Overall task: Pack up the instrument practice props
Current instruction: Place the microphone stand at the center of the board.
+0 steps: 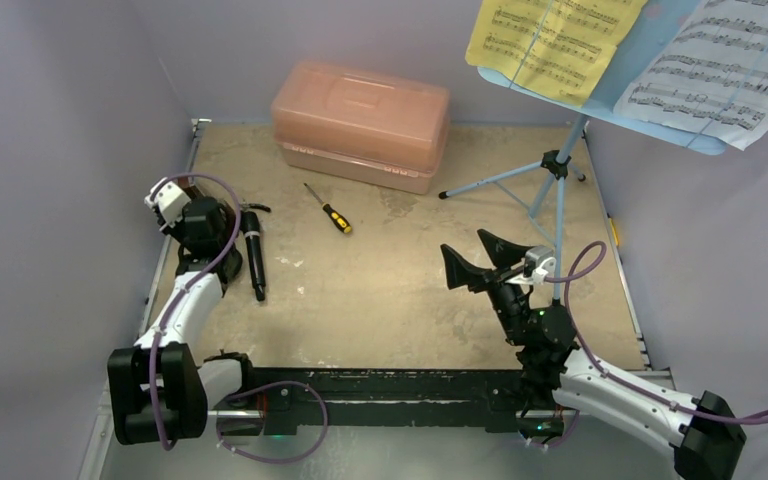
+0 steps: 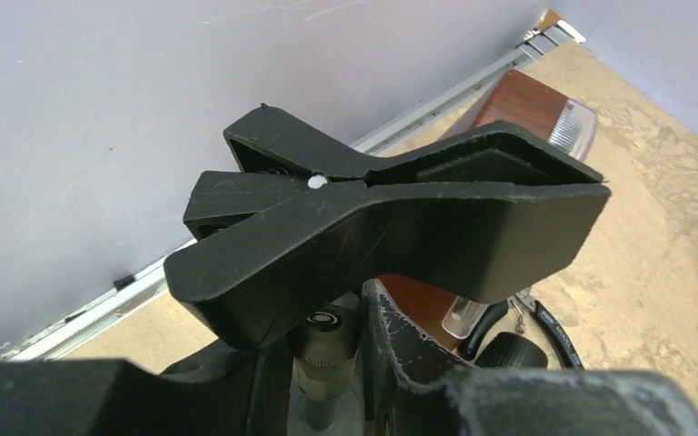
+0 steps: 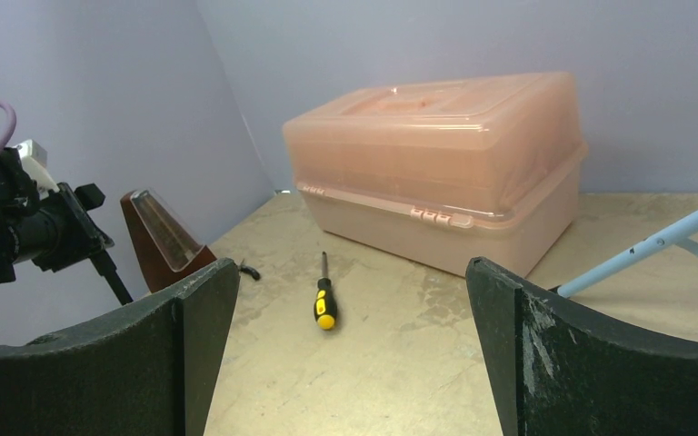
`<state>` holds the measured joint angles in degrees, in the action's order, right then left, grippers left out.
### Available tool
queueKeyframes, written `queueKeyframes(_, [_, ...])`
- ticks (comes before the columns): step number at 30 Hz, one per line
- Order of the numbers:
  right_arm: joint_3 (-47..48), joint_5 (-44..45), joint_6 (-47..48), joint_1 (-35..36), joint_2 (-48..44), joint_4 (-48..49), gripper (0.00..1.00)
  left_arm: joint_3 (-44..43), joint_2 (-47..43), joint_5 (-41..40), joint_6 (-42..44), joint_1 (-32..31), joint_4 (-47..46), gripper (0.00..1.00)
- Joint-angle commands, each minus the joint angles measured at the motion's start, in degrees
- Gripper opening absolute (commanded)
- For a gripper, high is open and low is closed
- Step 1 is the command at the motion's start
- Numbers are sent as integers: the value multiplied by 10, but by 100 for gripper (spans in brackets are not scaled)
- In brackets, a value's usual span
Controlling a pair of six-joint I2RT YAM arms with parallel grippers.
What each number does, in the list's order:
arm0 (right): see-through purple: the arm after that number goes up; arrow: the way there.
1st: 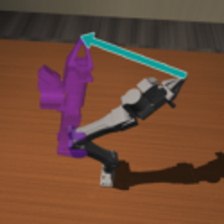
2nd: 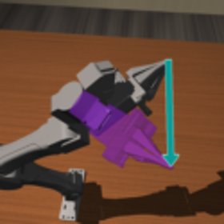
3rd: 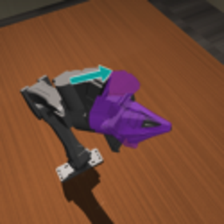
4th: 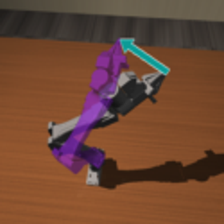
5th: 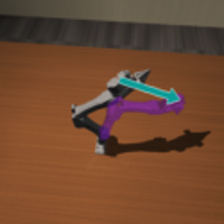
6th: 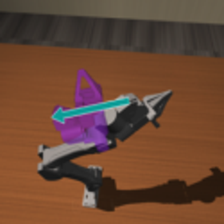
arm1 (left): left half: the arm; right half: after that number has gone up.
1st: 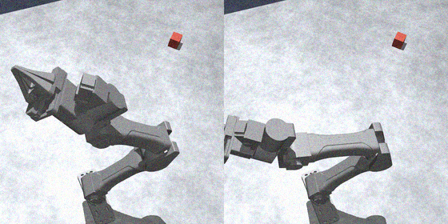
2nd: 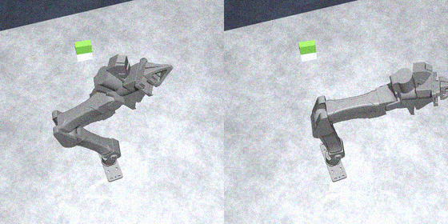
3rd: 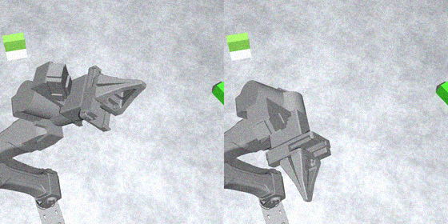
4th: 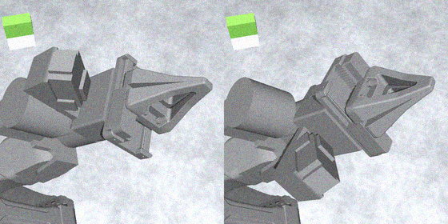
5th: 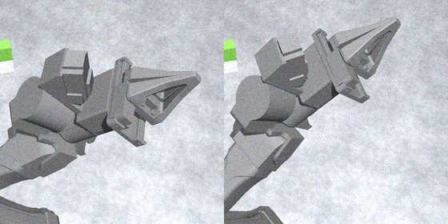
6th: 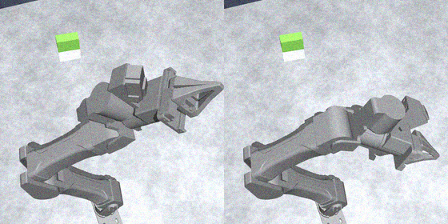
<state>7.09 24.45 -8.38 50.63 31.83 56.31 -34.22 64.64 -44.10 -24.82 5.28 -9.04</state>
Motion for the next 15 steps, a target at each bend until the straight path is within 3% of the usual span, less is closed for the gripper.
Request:
queueKeyframes(1, [-1, 4, -5, 2, -5, 20, 98, 10, -8, 67, 44, 8, -91, 5])
queueKeyframes(3, [-1, 4, -5, 2, -6, 20, 98, 12, -9, 69, 50, 8, -92, 17])
queueKeyframes(6, [-2, 5, -6, 1, -9, 17, 98, 7, -5, 65, 50, 8, -80, 27])
queueKeyframes(15, [-5, 9, -5, 2, -20, 15, 98, -27, -16, 51, 34, 7, 3, 51])
